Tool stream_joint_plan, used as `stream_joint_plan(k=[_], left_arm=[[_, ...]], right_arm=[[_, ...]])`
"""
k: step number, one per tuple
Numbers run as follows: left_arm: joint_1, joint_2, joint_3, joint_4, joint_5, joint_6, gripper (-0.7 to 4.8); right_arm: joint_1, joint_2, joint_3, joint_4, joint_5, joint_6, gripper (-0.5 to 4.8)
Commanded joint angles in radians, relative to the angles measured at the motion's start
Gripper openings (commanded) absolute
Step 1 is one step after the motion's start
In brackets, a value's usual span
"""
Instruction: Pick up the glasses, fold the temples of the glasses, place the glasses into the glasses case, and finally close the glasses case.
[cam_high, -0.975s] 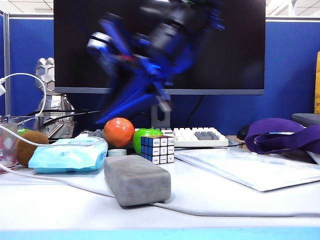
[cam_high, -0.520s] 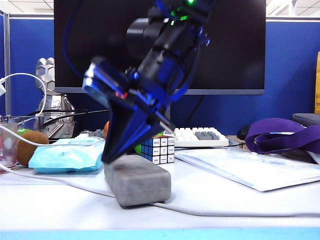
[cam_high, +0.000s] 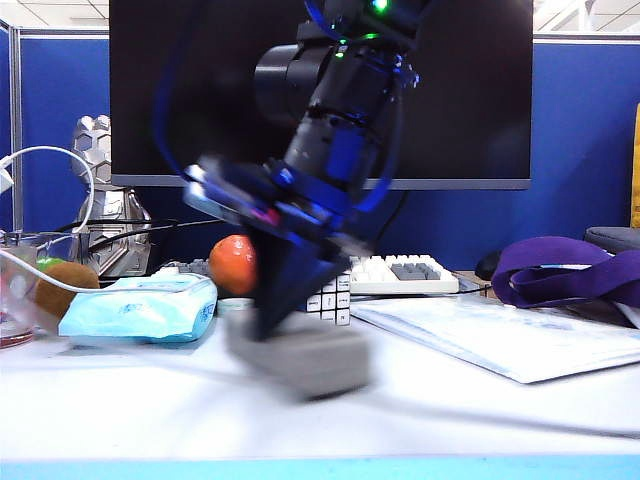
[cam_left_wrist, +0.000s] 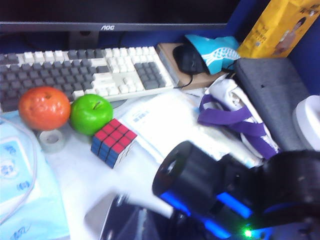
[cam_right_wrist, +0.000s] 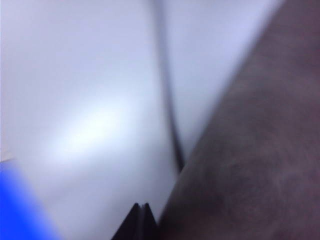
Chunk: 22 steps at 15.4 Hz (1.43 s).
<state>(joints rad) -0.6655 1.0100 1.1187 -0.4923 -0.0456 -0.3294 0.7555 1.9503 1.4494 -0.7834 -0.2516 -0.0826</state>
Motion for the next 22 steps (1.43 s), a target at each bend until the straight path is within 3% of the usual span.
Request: stream_joint_plan(k=[1, 3, 5, 8, 10, 13, 15, 18, 20, 22], left_arm=[[-0.001, -0.003, 0.002, -0.011, -0.003, 0.008, -0.06], [-0.001, -0.003, 0.002, -0.016, -0.003, 0.008, -0.05], [-0.001, -0.003, 0.002, -0.017, -0.003, 0.008, -0.06], [-0.001, -0.003, 0.002, -0.017, -0.003, 0.008, -0.06], [-0.001, -0.020, 0.002, -0.014, -0.003, 0.010, -0.06], [-0.002, -0.074, 0.002, 0.035, 0.001, 0.116, -0.06], [-0.002, -0.132, 0.002, 0.058, 0.005, 0.157, -0.06], [-0.002, -0.257, 0.002, 0.053, 0.032, 0.192, -0.06], [-0.002, -0.355, 0.002, -0.018, 0.072, 0.219, -0.06], [-0.002, -0.426, -0.004, -0.201, 0.072, 0.301, -0.06]], right_arm=[[-0.025, 0.007, -0.010, -0.027, 0.174, -0.023, -0.05], [-0.027, 0.005, -0.010, -0.027, 0.284, -0.025, -0.05], [-0.035, -0.001, -0.010, -0.020, 0.321, -0.026, -0.05], [-0.038, -0.058, -0.010, -0.010, 0.275, -0.024, -0.05], [-0.038, -0.161, -0.010, 0.048, 0.275, -0.022, -0.05], [-0.043, -0.404, -0.010, 0.186, 0.298, -0.016, -0.05], [-0.043, -0.551, -0.010, 0.177, 0.374, -0.059, -0.05], [-0.043, -0.782, -0.011, 0.121, 0.389, -0.018, -0.05], [-0.043, -0.916, -0.014, 0.057, 0.388, -0.019, -0.05], [-0.045, -1.059, -0.126, 0.070, 0.367, -0.047, -0.04]])
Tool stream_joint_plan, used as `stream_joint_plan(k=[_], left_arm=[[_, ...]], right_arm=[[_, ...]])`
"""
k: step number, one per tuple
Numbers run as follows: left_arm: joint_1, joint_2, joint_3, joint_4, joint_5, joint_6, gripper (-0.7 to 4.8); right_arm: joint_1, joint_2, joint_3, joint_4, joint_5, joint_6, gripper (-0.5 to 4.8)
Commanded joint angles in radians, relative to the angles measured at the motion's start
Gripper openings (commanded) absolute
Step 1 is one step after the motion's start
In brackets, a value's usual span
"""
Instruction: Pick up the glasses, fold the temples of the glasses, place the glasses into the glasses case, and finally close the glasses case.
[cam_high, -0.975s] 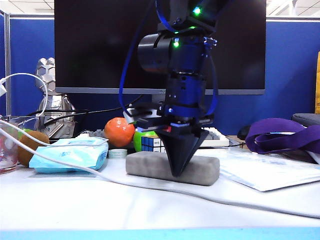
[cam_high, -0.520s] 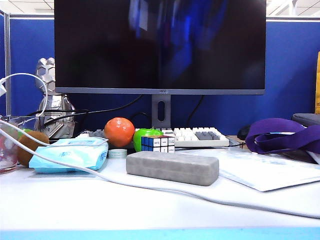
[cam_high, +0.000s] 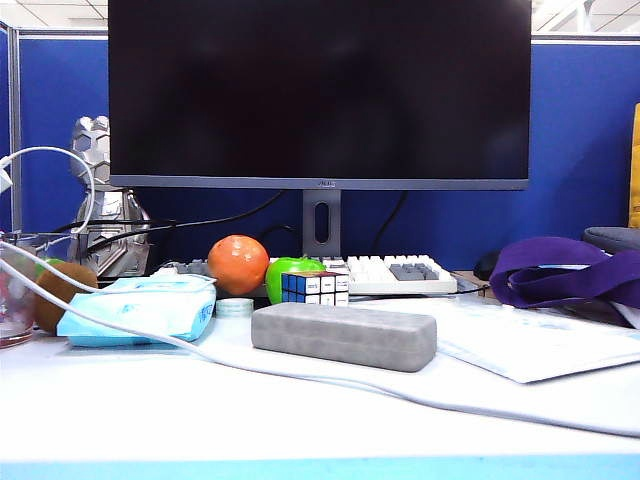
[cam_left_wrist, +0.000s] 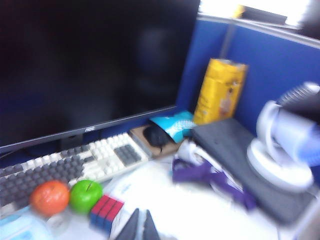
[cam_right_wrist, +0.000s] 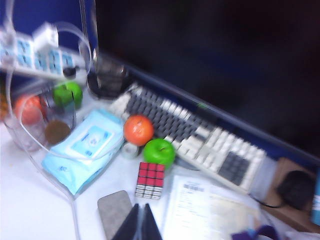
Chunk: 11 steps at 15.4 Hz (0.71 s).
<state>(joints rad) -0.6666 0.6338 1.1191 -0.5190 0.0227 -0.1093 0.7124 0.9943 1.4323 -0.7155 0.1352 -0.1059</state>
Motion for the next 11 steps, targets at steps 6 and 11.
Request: stream_joint_plan(k=[6, 11], left_arm=[[-0.001, -0.286, -0.449, -0.006, 0.124, 0.052, -0.06], [-0.001, -0.322, -0.737, 0.170, 0.167, -0.028, -0.06]], right_arm=[[-0.002, -0.511, -0.830, 0.358, -0.153, 0.002, -0.04], [-0.002, -0.627, -1.175, 0.528, -0.153, 0.041, -0.05]])
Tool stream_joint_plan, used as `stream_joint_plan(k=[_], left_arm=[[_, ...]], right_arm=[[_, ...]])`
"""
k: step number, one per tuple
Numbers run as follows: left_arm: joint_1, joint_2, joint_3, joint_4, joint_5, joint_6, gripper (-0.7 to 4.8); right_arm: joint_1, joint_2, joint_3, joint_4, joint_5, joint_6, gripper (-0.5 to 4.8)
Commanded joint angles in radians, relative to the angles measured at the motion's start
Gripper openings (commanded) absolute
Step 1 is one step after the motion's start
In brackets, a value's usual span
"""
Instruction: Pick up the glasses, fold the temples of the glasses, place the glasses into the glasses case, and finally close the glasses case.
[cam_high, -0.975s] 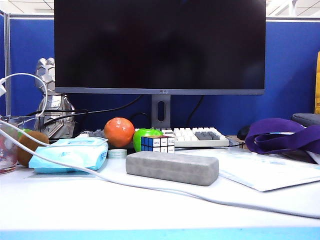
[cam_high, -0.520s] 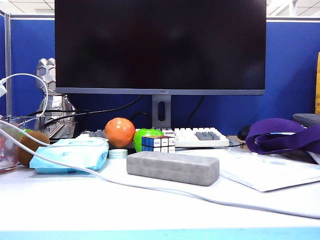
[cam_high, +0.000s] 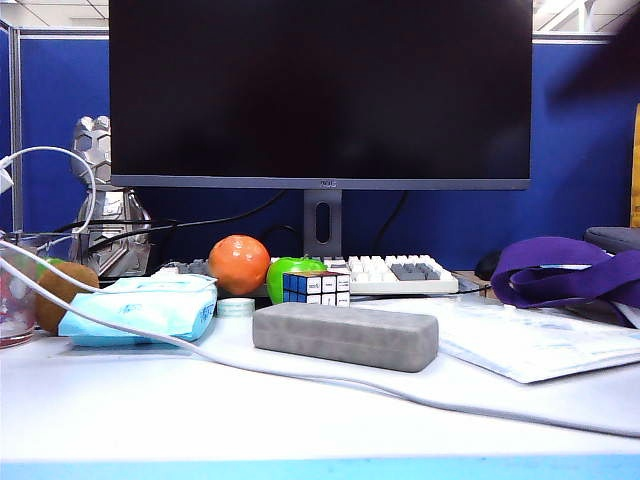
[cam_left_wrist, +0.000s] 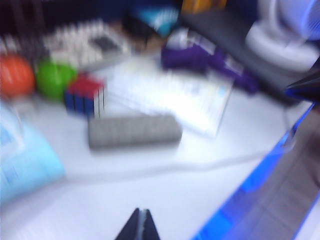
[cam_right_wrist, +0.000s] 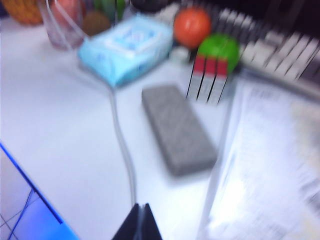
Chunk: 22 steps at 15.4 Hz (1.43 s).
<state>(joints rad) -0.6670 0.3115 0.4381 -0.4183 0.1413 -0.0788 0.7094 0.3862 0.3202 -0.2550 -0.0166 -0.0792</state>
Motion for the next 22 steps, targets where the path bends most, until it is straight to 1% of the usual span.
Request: stream_joint_plan(k=[1, 2, 3, 4, 6, 8, 11, 13, 14, 16, 18, 19, 20, 21, 22], left_arm=[[0.000, 0.000, -0.109, 0.155, 0.091, -0.069, -0.06], [0.000, 0.000, -0.142, 0.218, 0.087, -0.068, -0.06], [0.000, 0.000, -0.199, 0.313, 0.058, -0.068, -0.06], [0.000, 0.000, -0.233, 0.360, 0.027, -0.068, -0.06], [0.000, 0.000, -0.290, 0.425, 0.008, -0.067, -0.06], [0.000, 0.000, -0.350, 0.477, -0.013, -0.068, -0.05], [0.000, 0.000, -0.386, 0.488, -0.119, -0.069, -0.06], [0.001, -0.025, -0.413, 0.528, -0.172, -0.069, -0.06], [0.005, -0.042, -0.432, 0.548, -0.179, -0.067, -0.06], [0.094, -0.079, -0.430, 0.530, -0.171, -0.063, -0.05], [0.204, -0.085, -0.430, 0.529, -0.171, -0.059, -0.06], [0.266, -0.085, -0.430, 0.524, -0.176, -0.047, -0.06], [0.362, -0.085, -0.430, 0.502, -0.191, -0.007, -0.06], [0.414, -0.085, -0.430, 0.483, -0.190, 0.018, -0.06], [0.447, -0.085, -0.430, 0.469, -0.190, 0.020, -0.06]], right_arm=[[0.001, -0.031, -0.115, 0.076, 0.003, 0.073, -0.05], [0.001, -0.034, -0.140, 0.080, 0.005, 0.119, 0.03], [0.002, -0.037, -0.169, 0.069, 0.002, 0.142, 0.13], [0.002, -0.038, -0.183, 0.065, -0.027, 0.173, 0.13], [0.002, -0.038, -0.185, 0.035, -0.031, 0.175, 0.13], [0.002, -0.038, -0.185, 0.025, -0.031, 0.175, 0.13], [0.002, -0.038, -0.185, 0.025, -0.031, 0.175, 0.13], [0.002, -0.038, -0.185, 0.025, -0.031, 0.175, 0.13], [0.002, -0.038, -0.185, 0.024, -0.031, 0.175, 0.13], [0.002, -0.038, -0.185, 0.024, -0.031, 0.175, 0.13], [0.002, -0.038, -0.185, 0.024, -0.027, 0.175, 0.13], [0.001, -0.038, -0.185, 0.024, -0.029, 0.175, 0.13], [0.002, -0.038, -0.185, 0.024, -0.028, 0.175, 0.13], [0.002, -0.038, -0.185, 0.024, -0.028, 0.175, 0.13], [0.002, -0.038, -0.185, 0.024, -0.028, 0.175, 0.13]])
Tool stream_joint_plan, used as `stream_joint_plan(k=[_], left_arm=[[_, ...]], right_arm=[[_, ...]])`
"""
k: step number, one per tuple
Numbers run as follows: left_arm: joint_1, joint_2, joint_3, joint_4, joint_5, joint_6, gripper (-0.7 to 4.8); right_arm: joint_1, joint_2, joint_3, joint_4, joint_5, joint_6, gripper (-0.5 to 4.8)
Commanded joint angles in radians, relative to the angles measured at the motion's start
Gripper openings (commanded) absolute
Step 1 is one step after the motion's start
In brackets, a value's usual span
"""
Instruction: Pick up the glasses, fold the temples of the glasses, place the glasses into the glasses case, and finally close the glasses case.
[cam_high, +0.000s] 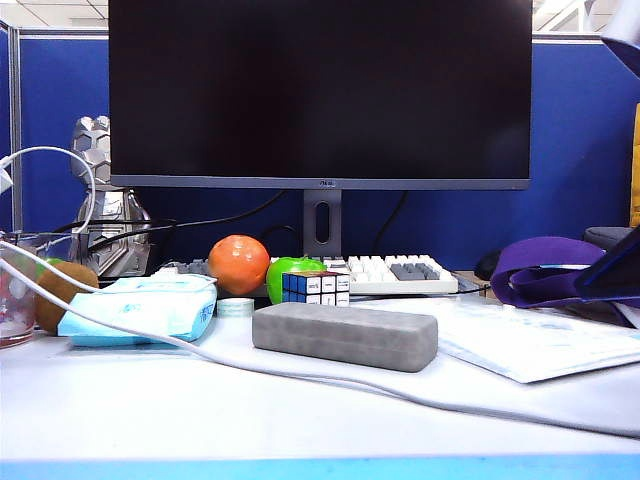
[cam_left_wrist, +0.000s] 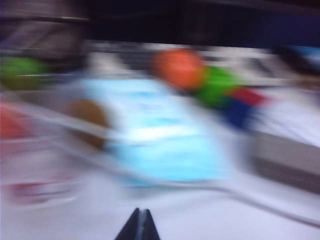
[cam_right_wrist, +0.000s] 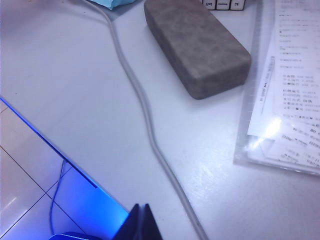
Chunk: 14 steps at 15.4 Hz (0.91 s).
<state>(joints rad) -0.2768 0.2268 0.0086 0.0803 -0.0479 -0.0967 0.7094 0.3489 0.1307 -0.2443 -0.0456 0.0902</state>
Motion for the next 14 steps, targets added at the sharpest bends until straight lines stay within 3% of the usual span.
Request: stream_joint_plan(k=[1, 5, 7, 10, 14], left_arm=[[0.113, -0.006, 0.000, -0.074, -0.002, 0.038, -0.06], [0.196, -0.072, 0.000, -0.264, -0.024, 0.109, -0.06], [0.222, -0.134, 0.000, -0.270, 0.006, 0.117, -0.06], [0.221, -0.225, 0.000, -0.256, -0.019, 0.223, -0.06], [0.221, -0.226, 0.000, -0.259, -0.018, 0.209, -0.05]], right_arm=[[0.002, -0.001, 0.005, 0.013, 0.001, 0.006, 0.13], [0.002, -0.001, 0.005, 0.013, 0.002, 0.005, 0.13], [0.002, -0.001, 0.005, 0.010, 0.000, 0.005, 0.13], [0.002, 0.000, 0.005, 0.010, 0.002, 0.005, 0.13], [0.002, -0.004, 0.005, 0.003, 0.002, 0.006, 0.13]])
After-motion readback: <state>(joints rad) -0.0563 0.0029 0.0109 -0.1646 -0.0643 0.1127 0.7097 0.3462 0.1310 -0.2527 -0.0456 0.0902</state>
